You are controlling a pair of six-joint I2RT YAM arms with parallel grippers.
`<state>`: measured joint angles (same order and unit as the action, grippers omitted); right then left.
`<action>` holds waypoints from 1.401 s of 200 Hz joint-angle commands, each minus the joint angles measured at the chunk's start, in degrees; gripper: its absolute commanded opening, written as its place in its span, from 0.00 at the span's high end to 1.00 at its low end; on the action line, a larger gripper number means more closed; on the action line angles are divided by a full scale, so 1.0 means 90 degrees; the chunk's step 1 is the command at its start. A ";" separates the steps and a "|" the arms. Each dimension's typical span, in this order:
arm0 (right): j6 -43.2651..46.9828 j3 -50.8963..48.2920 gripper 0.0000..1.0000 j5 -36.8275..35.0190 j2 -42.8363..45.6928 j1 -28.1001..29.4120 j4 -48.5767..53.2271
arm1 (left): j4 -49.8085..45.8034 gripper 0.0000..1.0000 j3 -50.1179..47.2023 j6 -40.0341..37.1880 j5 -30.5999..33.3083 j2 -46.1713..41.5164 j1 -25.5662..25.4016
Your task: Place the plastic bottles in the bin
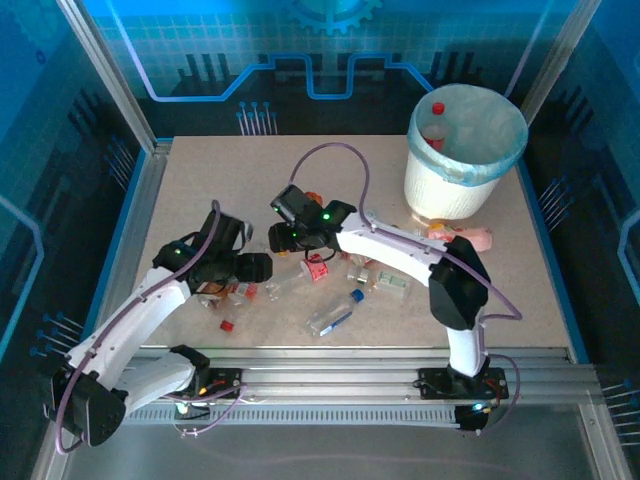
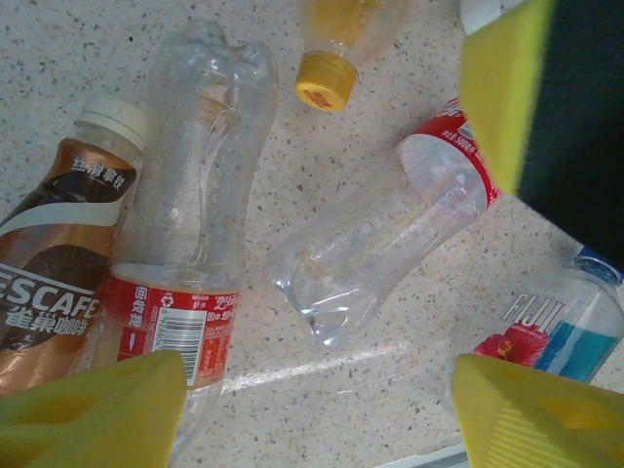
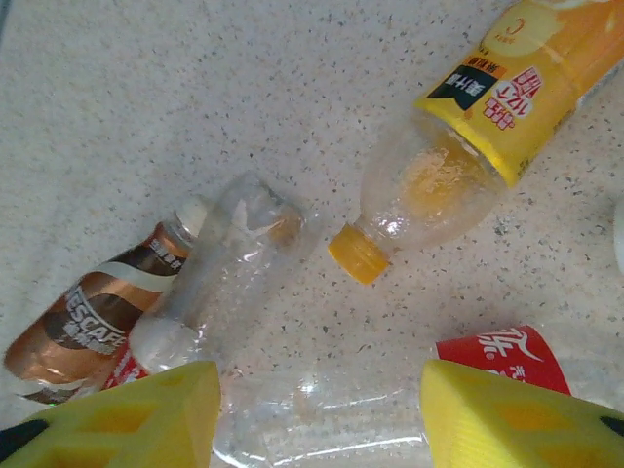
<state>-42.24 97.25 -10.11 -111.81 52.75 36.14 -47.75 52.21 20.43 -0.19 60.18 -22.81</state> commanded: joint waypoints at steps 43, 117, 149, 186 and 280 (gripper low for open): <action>0.0632 0.0382 0.45 0.0327 -0.0294 0.0185 0.0711 | -0.0239 0.31 -0.0239 -0.0076 0.0365 -0.0045 0.0153; 0.0619 -0.1344 0.45 -0.0619 0.1743 0.0120 0.0584 | 0.0251 0.35 0.0185 -0.0384 -0.0036 0.1652 0.0640; 0.0592 -0.1990 0.45 -0.0741 0.2433 -0.0015 0.0400 | 0.0221 0.35 0.0590 -0.0415 -0.0079 0.2253 0.0630; 0.0649 -0.2433 0.45 -0.0749 0.2892 -0.0258 0.0308 | 0.0098 0.37 0.1054 -0.0596 0.0027 0.3073 0.0630; 0.0660 -0.3207 0.45 -0.0411 0.3154 -0.0652 -0.0158 | 0.0152 0.34 0.1805 -0.0800 0.0541 0.4311 0.0631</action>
<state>-36.75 69.69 -14.92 -84.33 47.94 36.25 -46.02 66.52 14.39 3.25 96.75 -17.34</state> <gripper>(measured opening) 0.550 0.662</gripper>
